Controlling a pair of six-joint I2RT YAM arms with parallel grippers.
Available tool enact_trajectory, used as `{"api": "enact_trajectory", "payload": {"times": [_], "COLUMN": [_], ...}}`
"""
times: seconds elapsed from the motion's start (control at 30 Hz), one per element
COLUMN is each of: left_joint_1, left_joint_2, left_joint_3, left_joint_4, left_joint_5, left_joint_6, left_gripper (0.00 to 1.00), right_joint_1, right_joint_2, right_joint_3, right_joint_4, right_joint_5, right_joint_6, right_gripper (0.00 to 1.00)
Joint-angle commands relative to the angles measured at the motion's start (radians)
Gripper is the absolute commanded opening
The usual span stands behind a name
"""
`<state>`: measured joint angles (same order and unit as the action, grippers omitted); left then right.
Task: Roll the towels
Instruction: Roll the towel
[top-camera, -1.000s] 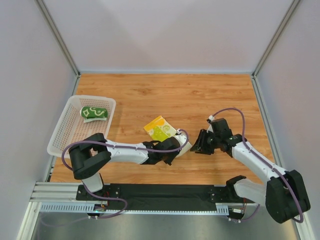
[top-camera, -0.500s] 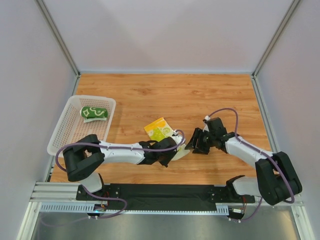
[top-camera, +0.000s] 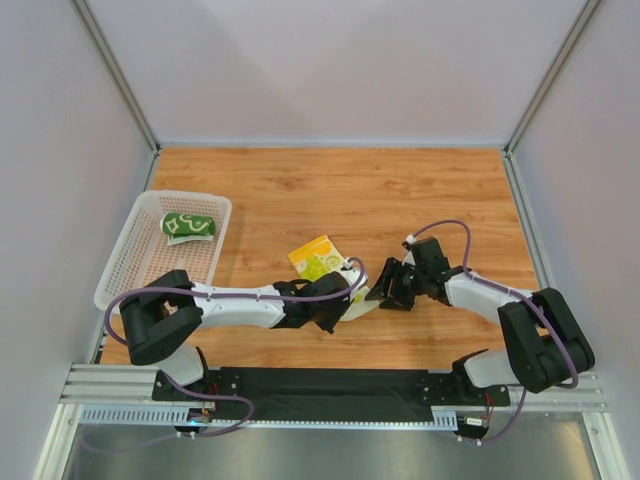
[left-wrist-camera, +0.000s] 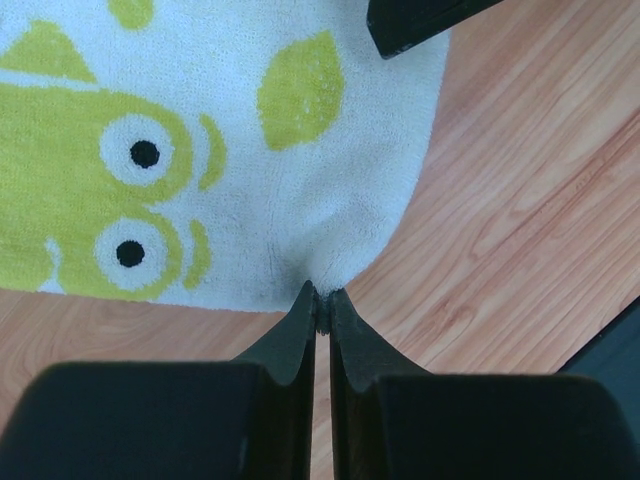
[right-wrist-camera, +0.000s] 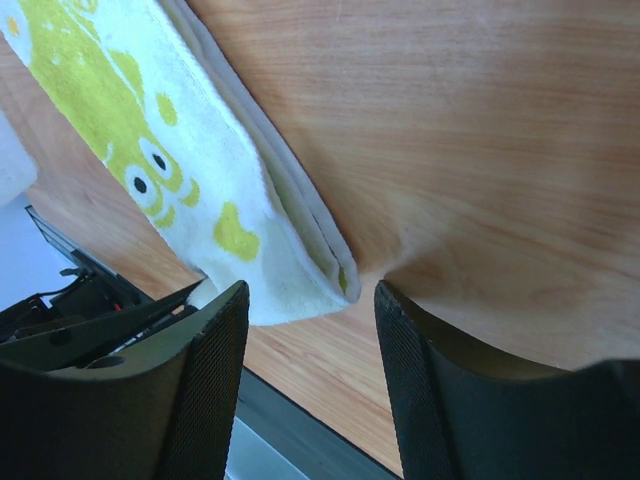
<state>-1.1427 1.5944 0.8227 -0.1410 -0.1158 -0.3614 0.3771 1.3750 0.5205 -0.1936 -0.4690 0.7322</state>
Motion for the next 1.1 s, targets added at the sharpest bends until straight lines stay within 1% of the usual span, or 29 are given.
{"api": "enact_trajectory", "payload": {"times": [0.0,0.1,0.2,0.23,0.3,0.33,0.4,0.43,0.47,0.5,0.53,0.6,0.63,0.67,0.73,0.87,0.97,1.07], "left_joint_1": [0.006,0.011,0.014,0.012,0.012,0.014,0.012,0.012,0.012,0.012,0.012,0.011,0.009,0.006,-0.011,-0.064,-0.109,-0.135], "left_joint_2": [-0.036,-0.042,-0.048,-0.051,-0.054,-0.057,-0.059,-0.059,-0.057,-0.057,-0.053,-0.05,-0.05,-0.051,-0.059,-0.041,0.005,0.056], "left_joint_3": [-0.002,-0.004,-0.007,-0.007,-0.007,-0.008,-0.01,-0.01,-0.007,-0.005,0.001,0.01,0.015,0.016,0.029,0.073,0.118,0.161], "left_joint_4": [0.014,0.018,0.023,0.024,0.021,0.021,0.021,0.02,0.018,0.014,0.001,-0.018,-0.037,-0.045,-0.071,-0.123,-0.146,-0.166], "left_joint_5": [0.019,0.03,0.038,0.038,0.034,0.034,0.036,0.036,0.038,0.038,0.035,0.022,0.012,-0.007,-0.033,-0.125,-0.172,-0.189], "left_joint_6": [-0.011,-0.017,-0.019,-0.017,-0.017,-0.017,-0.019,-0.017,-0.019,-0.014,-0.011,-0.007,-0.001,0.001,0.013,0.036,0.05,0.055], "left_gripper": [0.08,0.08,0.08,0.1,0.1,0.1,0.1,0.11,0.14,0.18,0.28,0.4,0.49,0.52,0.55,0.55,0.55,0.55], "right_joint_1": [-0.003,-0.003,-0.004,-0.003,-0.004,-0.003,-0.003,0.002,-0.003,-0.003,-0.004,-0.003,-0.004,-0.003,-0.004,-0.003,-0.003,-0.004], "right_joint_2": [0.024,0.032,0.024,0.019,0.012,0.01,0.01,0.009,0.012,0.012,0.012,0.01,0.007,0.006,0.001,-0.017,-0.028,-0.04], "right_joint_3": [-0.019,-0.02,-0.02,-0.017,-0.016,-0.013,-0.008,-0.004,-0.002,-0.001,0.006,0.013,0.016,0.025,0.03,0.045,0.061,0.075], "right_joint_4": [0.074,0.083,0.076,0.074,0.065,0.063,0.059,0.057,0.057,0.056,0.051,0.045,0.04,0.031,0.023,-0.001,-0.018,-0.039], "right_joint_5": [-0.026,-0.031,-0.031,-0.03,-0.025,-0.023,-0.026,-0.028,-0.031,-0.031,-0.033,-0.034,-0.036,-0.036,-0.039,-0.043,-0.045,-0.045], "right_joint_6": [0.019,0.019,0.013,0.012,0.007,0.007,0.003,0.004,0.004,0.004,0.003,0.003,0.001,0.001,-0.001,0.003,-0.001,-0.004], "right_gripper": [0.55,0.51,0.41,0.34,0.26,0.21,0.17,0.13,0.11,0.1,0.08,0.05,0.04,0.04,0.03,0.02,0.01,0.01]}}
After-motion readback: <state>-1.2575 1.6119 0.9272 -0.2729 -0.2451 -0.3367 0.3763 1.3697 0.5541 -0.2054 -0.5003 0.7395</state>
